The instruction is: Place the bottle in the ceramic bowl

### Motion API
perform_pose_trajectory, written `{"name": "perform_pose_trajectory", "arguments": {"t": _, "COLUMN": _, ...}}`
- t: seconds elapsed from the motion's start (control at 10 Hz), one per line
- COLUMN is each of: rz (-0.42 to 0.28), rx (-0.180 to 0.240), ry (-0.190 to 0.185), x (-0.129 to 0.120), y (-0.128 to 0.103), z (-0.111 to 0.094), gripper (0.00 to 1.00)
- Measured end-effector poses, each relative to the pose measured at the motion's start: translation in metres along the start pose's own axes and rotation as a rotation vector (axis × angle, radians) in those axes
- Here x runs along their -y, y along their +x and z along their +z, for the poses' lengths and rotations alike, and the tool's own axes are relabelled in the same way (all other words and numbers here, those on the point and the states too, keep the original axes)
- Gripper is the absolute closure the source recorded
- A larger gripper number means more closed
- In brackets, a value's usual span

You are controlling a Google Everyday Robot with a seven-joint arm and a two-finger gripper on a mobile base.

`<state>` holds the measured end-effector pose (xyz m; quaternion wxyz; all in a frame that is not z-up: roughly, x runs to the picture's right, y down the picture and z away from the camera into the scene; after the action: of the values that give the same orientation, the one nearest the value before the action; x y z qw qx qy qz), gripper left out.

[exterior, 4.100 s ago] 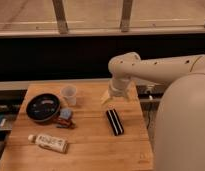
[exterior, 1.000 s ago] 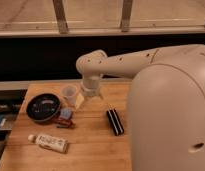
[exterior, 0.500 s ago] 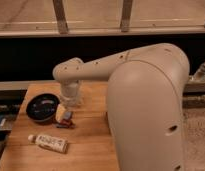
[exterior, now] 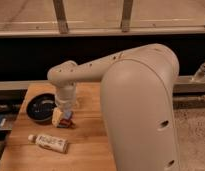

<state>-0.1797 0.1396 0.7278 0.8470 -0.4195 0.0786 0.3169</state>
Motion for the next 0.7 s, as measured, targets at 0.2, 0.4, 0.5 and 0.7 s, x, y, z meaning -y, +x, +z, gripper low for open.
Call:
{"name": "perform_pose_trajectory", "arguments": {"t": 0.2, "rz": -0.006, "rx": -0.016, "ry": 0.003, "x": 0.003, "y": 0.001, "z": 0.004, "gripper": 0.2}}
{"name": "perform_pose_trajectory", "arguments": {"t": 0.4, "rz": -0.05, "rx": -0.029, "ry": 0.004, "x": -0.013, "y": -0.018, "z": 0.016, "gripper": 0.2}}
{"name": "perform_pose_trajectory", "arguments": {"t": 0.5, "rz": -0.076, "rx": -0.042, "ry": 0.006, "x": -0.025, "y": -0.027, "z": 0.022, "gripper": 0.2}}
{"name": "perform_pose_trajectory", "arguments": {"t": 0.7, "rz": -0.134, "rx": -0.07, "ry": 0.009, "x": -0.057, "y": -0.044, "z": 0.036, "gripper": 0.2}}
